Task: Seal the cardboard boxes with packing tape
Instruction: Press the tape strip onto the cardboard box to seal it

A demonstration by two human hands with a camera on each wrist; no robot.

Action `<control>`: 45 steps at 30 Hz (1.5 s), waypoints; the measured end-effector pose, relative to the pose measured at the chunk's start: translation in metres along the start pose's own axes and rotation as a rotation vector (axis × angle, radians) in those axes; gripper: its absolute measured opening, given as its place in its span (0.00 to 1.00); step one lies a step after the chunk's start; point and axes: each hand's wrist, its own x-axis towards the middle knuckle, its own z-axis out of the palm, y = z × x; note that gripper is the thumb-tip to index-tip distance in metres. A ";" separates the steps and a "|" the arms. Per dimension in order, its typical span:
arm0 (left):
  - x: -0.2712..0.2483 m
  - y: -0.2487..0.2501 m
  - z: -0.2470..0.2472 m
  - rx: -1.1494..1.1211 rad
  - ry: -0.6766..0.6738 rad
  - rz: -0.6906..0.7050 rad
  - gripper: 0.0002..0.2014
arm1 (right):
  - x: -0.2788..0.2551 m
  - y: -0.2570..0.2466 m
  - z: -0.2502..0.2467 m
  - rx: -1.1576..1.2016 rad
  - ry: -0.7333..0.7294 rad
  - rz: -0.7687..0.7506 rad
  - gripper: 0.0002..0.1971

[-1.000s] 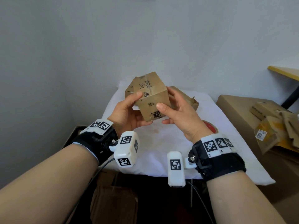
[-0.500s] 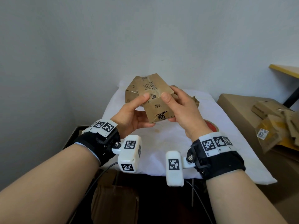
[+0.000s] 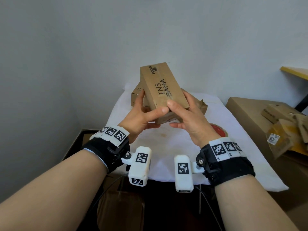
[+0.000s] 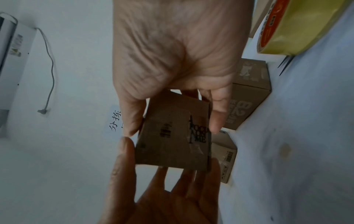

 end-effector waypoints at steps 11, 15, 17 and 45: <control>0.002 -0.004 -0.004 -0.130 0.039 -0.062 0.40 | 0.001 -0.003 -0.002 0.030 -0.028 -0.014 0.28; 0.002 -0.005 -0.003 -0.132 0.022 -0.074 0.34 | 0.002 -0.003 -0.003 0.032 -0.025 -0.023 0.28; 0.002 -0.004 -0.003 -0.130 0.024 -0.081 0.29 | 0.001 -0.003 -0.004 0.038 -0.032 -0.027 0.29; 0.000 0.000 -0.010 -0.297 0.007 -0.177 0.28 | 0.001 -0.005 -0.005 -0.169 -0.053 -0.184 0.43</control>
